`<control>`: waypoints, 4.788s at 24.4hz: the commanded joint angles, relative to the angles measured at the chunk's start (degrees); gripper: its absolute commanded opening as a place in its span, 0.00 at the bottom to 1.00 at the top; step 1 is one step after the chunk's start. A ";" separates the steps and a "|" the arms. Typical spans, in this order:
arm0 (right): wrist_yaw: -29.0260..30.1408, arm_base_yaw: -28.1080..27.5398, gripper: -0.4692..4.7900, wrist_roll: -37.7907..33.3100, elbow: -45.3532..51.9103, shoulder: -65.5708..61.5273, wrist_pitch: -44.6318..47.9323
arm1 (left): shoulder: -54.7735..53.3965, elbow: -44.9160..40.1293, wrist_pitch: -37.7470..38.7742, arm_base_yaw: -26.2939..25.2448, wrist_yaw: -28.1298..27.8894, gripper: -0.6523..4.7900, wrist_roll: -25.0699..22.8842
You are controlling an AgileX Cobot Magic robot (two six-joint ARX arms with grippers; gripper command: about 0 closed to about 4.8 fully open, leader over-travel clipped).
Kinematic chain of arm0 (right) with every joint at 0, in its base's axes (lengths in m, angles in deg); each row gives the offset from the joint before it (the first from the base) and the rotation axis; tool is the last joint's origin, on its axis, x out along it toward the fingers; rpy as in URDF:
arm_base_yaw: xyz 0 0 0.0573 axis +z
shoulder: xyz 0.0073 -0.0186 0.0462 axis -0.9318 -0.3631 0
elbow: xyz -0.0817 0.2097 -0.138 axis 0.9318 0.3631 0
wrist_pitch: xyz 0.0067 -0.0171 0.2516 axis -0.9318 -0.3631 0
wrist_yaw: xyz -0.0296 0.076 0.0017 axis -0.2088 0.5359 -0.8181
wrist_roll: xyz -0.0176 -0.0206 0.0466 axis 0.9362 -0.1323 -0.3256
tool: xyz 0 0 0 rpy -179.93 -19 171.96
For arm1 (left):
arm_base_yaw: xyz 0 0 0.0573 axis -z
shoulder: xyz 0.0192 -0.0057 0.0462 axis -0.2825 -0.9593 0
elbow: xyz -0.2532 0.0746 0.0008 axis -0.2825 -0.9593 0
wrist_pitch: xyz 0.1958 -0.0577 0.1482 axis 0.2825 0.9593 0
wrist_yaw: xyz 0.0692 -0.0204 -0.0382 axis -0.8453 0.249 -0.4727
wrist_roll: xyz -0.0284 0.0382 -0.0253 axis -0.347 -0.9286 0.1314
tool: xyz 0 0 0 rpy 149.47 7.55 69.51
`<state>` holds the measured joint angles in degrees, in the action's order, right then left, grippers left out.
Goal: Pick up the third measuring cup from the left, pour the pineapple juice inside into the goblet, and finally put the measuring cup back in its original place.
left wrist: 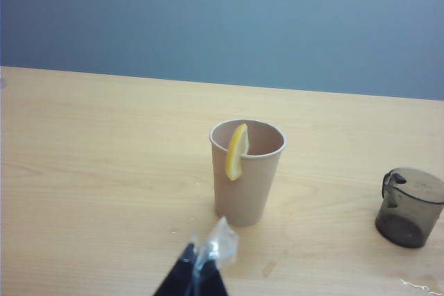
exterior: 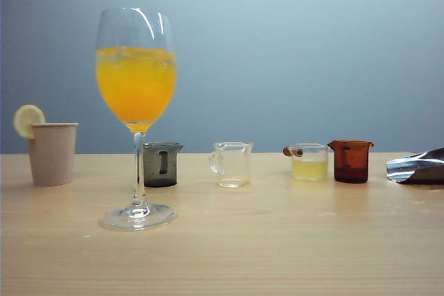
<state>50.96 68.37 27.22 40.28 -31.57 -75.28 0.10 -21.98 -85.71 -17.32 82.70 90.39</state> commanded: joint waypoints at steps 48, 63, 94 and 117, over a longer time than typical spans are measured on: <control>-10.51 29.92 0.29 -7.19 -29.73 -105.90 67.67 | -48.68 48.83 17.59 29.62 8.85 0.11 -11.43; -14.82 27.41 1.00 -4.28 -39.41 -117.15 66.23 | -48.70 48.81 22.23 29.59 7.52 0.11 -14.51; -10.49 24.09 1.00 0.17 -54.99 -125.50 60.81 | -48.68 48.81 29.03 29.57 7.54 0.11 -14.49; -3.78 24.33 0.47 0.22 -54.90 -121.48 57.92 | -47.87 48.87 30.38 29.57 7.34 0.11 -15.47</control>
<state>45.80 92.68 27.27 -14.41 -154.71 -18.87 -48.29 26.70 -54.79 12.32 90.18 74.70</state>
